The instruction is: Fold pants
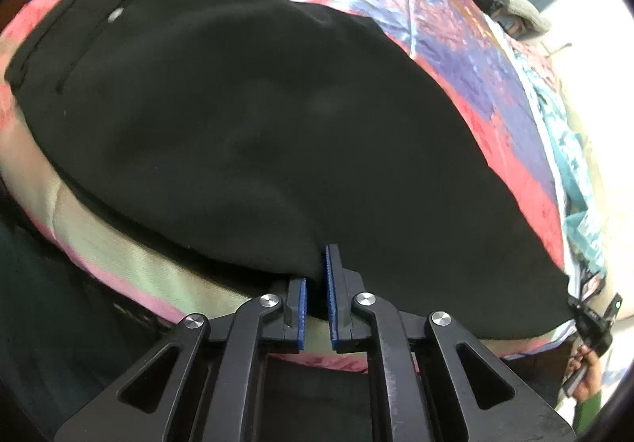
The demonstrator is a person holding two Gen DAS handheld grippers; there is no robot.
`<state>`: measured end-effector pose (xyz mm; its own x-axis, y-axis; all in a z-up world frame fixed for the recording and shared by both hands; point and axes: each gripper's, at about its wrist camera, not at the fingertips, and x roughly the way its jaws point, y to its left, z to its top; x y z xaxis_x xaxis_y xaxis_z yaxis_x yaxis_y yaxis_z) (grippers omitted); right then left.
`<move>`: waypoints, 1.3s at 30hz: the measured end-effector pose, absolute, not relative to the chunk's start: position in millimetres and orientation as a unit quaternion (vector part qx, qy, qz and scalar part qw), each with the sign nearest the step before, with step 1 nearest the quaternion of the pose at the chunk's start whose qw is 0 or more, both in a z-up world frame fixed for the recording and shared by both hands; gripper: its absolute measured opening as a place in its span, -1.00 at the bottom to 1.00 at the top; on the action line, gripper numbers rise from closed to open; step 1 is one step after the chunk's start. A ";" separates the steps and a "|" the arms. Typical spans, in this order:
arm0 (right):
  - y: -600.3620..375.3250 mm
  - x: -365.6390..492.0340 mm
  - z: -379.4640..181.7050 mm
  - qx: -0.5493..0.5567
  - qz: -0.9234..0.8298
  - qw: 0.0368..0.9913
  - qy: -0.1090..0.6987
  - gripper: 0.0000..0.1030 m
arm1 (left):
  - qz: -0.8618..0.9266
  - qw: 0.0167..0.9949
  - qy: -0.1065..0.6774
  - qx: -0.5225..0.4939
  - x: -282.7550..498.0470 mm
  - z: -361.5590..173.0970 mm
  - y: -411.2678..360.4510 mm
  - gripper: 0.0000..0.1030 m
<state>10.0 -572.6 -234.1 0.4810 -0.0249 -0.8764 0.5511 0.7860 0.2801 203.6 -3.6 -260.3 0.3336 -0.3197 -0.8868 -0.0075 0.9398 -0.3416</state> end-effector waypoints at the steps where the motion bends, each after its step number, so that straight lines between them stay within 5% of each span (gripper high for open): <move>1: -571.1 11.2 -241.4 0.265 -0.178 0.809 0.494 -0.77 | -0.098 0.806 0.568 -0.134 201.7 -259.5 -3.3 -0.86; 5: -569.4 14.1 -249.4 0.255 -0.175 0.803 0.510 -0.77 | -0.099 0.802 0.573 -0.136 202.0 -260.1 -3.1 -0.84; 9: -575.4 9.8 -249.4 0.265 -0.176 0.797 0.513 -0.68 | -0.119 0.777 0.605 -0.130 201.0 -259.0 -4.1 -0.49; 10: -576.0 7.5 -248.4 0.268 -0.181 0.797 0.510 -0.59 | -0.124 0.765 0.620 -0.121 196.0 -255.5 -4.1 -0.33; 11: -575.7 5.9 -246.8 0.270 -0.186 0.797 0.508 -0.22 | -0.126 0.756 0.634 -0.108 190.9 -252.1 -5.4 0.05; 12: -572.7 7.4 -244.7 0.271 -0.188 0.798 0.504 0.25 | -0.132 0.751 0.640 -0.092 183.6 -245.7 -6.5 0.14; 14: -561.7 6.9 -235.4 0.263 -0.185 0.810 0.490 0.65 | -0.167 0.761 0.623 -0.068 170.4 -223.2 -8.3 0.14; 19: -519.5 8.7 -207.6 0.154 -0.242 0.838 0.464 0.74 | -0.252 0.794 0.549 -0.064 217.2 -171.8 -24.6 0.17; 23: -503.6 4.4 -197.5 0.150 -0.257 0.849 0.436 0.74 | -0.283 0.778 0.554 -0.085 314.1 -195.8 -48.7 0.02; 24: -500.5 3.3 -195.8 0.149 -0.260 0.851 0.431 0.74 | -0.289 0.765 0.568 -0.086 335.3 -209.5 -57.3 -0.37; 27: -492.9 0.7 -191.4 0.145 -0.264 0.854 0.424 0.74 | -0.248 0.766 0.589 -0.071 386.0 -254.3 -65.2 -0.85; 34: -491.2 1.3 -185.2 0.156 -0.267 0.861 0.404 0.74 | -0.099 0.839 0.523 -0.112 411.0 -254.0 -36.0 -0.95; 35: -491.4 -0.3 -184.1 0.156 -0.267 0.863 0.400 0.74 | -0.098 0.845 0.516 -0.104 405.4 -245.5 -38.1 -0.77; 38: -493.5 -1.1 -182.0 0.163 -0.262 0.866 0.394 0.74 | -0.136 0.860 0.488 -0.053 374.1 -220.7 -52.0 0.20; 39: -493.7 -1.8 -181.7 0.167 -0.258 0.867 0.392 0.74 | -0.154 0.864 0.478 -0.030 360.0 -215.7 -58.6 0.33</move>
